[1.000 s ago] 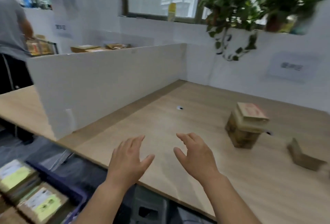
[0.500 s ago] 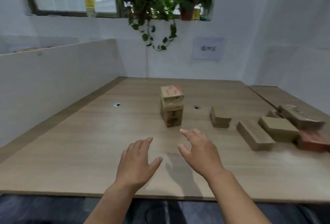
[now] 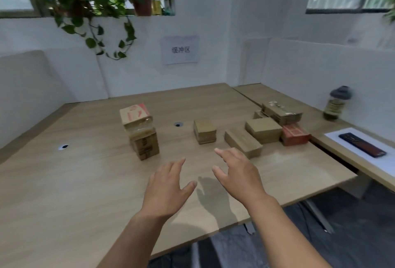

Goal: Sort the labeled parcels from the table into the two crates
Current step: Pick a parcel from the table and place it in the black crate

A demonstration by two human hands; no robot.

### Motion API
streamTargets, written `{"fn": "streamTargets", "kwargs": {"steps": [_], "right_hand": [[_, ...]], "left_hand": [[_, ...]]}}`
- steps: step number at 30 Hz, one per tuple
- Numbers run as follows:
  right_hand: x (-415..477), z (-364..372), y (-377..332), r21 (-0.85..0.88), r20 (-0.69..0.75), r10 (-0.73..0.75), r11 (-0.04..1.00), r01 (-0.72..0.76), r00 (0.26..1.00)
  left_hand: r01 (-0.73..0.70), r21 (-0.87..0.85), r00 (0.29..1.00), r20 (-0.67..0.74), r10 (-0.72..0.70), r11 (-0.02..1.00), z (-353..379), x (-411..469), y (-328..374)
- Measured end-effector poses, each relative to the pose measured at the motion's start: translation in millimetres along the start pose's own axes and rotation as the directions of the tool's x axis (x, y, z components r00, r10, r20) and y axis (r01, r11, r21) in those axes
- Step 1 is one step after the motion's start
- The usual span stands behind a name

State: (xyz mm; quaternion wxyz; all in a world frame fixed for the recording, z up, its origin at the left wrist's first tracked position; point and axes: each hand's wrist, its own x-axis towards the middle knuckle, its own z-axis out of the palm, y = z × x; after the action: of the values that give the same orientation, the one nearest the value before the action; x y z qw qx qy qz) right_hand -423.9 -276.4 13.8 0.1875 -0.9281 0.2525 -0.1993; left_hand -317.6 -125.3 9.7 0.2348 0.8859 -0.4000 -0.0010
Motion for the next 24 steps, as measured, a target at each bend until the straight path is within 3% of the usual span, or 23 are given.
{"fn": "streamTargets", "kwargs": {"steps": [8, 15, 24], "right_hand": [[76, -10, 58, -0.077, 0.005, 0.044, 0.996, -0.043, 0.999], [174, 22, 54, -0.054, 0.059, -0.095, 0.994, 0.098, 0.994], [241, 95, 24, 0.064, 0.216, -0.224, 0.975, 0.215, 0.950]], "left_hand": [[-0.037, -0.040, 0.999, 0.008, 0.038, 0.999, 42, 100, 21], [0.090, -0.029, 0.985, -0.142, -0.094, 0.995, 47, 167, -23], [0.303, -0.029, 0.923, -0.240, -0.300, 0.953, 23, 190, -89]]}}
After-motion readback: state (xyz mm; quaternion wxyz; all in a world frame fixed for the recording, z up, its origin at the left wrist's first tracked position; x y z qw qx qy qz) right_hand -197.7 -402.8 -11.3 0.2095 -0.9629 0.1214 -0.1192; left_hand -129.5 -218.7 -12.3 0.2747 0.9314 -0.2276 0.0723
